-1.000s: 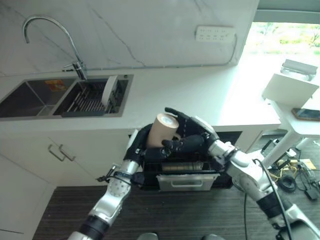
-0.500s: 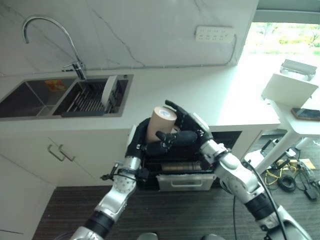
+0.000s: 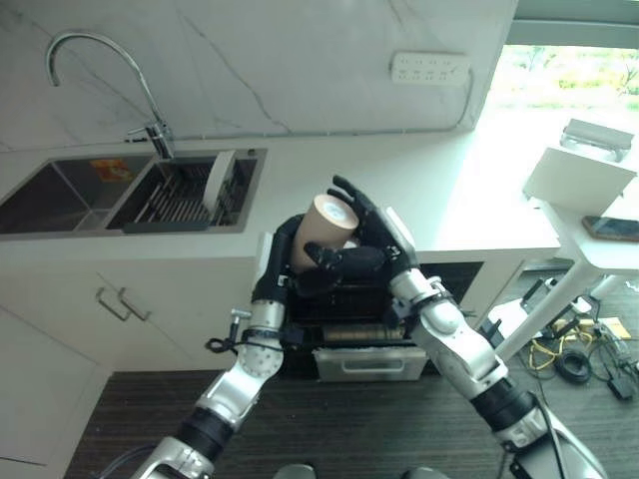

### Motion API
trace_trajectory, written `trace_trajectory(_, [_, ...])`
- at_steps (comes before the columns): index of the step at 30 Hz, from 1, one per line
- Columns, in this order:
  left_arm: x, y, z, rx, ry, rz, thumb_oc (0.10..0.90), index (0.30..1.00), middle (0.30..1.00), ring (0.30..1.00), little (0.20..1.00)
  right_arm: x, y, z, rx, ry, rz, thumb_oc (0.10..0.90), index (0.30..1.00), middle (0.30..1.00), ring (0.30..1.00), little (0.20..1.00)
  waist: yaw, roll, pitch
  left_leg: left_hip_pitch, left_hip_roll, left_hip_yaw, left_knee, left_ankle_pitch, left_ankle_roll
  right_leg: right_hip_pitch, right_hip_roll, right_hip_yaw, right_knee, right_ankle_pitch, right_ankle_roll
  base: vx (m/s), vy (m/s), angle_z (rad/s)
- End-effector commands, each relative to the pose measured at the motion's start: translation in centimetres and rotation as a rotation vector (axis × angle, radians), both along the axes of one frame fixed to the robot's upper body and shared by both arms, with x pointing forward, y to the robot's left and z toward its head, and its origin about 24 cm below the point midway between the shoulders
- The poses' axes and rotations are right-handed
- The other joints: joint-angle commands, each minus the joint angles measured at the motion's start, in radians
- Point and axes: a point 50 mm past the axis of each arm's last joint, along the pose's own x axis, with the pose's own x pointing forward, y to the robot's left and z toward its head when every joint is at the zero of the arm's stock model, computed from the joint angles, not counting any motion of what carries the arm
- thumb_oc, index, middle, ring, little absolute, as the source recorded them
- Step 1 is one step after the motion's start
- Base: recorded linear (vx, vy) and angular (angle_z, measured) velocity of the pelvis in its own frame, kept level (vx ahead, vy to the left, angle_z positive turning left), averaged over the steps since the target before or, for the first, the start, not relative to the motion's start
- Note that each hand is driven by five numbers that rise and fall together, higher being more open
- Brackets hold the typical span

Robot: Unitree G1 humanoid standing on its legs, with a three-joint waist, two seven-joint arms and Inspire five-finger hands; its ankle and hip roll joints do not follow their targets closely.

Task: Place the dishes in the dishwasher.

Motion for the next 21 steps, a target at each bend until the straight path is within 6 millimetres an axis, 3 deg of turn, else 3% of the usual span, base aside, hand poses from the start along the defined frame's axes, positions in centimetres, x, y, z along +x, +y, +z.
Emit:
trace_trajectory(1, [-1.0,-8.4,10.8,-0.019,-0.559,-0.407,0.400,0.300,0.300,0.300,0.300,-0.4,5.9,4.9,0.046,-0.172,0.202,0.800,0.900,0.900,0.900,0.900,0.006,-0.034,-0.025,0.031,-0.014,0.071,0.059,-0.144,0.048,0.065,0.017,0.067,-0.092,-0.035,0.032,0.00,0.000,0.00])
trace_trajectory(15, [-1.3,-9.2,11.0,0.014,-0.608,-0.408,0.400,0.300,0.300,0.300,0.300,-0.2,6.3,4.7,0.027,-0.163,0.185,0.800,0.900,0.900,0.900,0.900,0.005,-0.033,-0.020,0.034,-0.016,0.078,0.059,-0.148,0.049,0.066,0.016,0.065,-0.092,-0.037,0.031,0.00,0.000,0.00])
trace_trajectory(16, [-1.3,-9.3,11.0,0.028,-0.621,-0.401,0.400,0.300,0.300,0.300,0.300,-0.2,6.3,4.6,0.019,-0.165,0.178,0.759,0.839,0.839,0.839,0.839,0.005,-0.033,-0.020,0.035,-0.017,0.079,0.059,-0.149,0.050,0.066,0.017,0.066,-0.092,-0.038,0.031,0.00,0.000,0.00])
trace_trajectory(17, [-1.3,-9.3,11.0,0.028,-0.621,-0.401,0.400,0.300,0.300,0.300,0.300,-0.2,6.3,4.6,0.019,-0.165,0.178,0.759,0.839,0.839,0.839,0.839,0.005,-0.033,-0.020,0.035,-0.017,0.079,0.059,-0.149,0.050,0.066,0.017,0.066,-0.092,-0.038,0.031,0.00,0.000,0.00])
trace_trajectory(18, [-1.3,-9.3,11.1,0.040,-0.629,-0.400,0.400,0.300,0.300,0.300,0.300,-0.2,6.3,4.7,0.010,-0.171,0.176,0.723,0.785,0.785,0.785,0.785,0.005,-0.033,-0.020,0.035,-0.017,0.079,0.059,-0.148,0.049,0.066,0.017,0.066,-0.092,-0.038,0.030,0.00,0.000,0.00])
trace_trajectory(19, [-1.3,-9.3,11.1,0.046,-0.632,-0.402,0.400,0.300,0.300,0.300,0.300,-0.2,6.3,4.7,-0.011,-0.190,0.169,0.532,0.498,0.498,0.498,0.498,0.005,-0.033,-0.019,0.035,-0.017,0.079,0.059,-0.148,0.049,0.066,0.017,0.066,-0.092,-0.038,0.030,0.00,0.000,0.00])
trace_trajectory(20, [-1.4,-9.4,11.2,0.052,-0.637,-0.405,0.400,0.300,0.300,0.300,0.300,-0.2,6.3,4.8,-0.032,-0.211,0.162,0.424,0.335,0.335,0.335,0.335,0.005,-0.033,-0.019,0.035,-0.018,0.078,0.059,-0.148,0.049,0.066,0.017,0.066,-0.092,-0.038,0.030,0.00,0.000,0.00])
trace_trajectory(21, [-1.4,-9.4,11.2,0.056,-0.639,-0.406,0.400,0.300,0.300,0.300,0.300,-0.2,6.2,4.9,-0.055,-0.235,0.155,0.400,0.300,0.300,0.300,0.300,0.004,-0.033,-0.019,0.035,-0.018,0.078,0.059,-0.148,0.049,0.066,0.017,0.066,-0.092,-0.037,0.030,0.00,0.000,0.00])
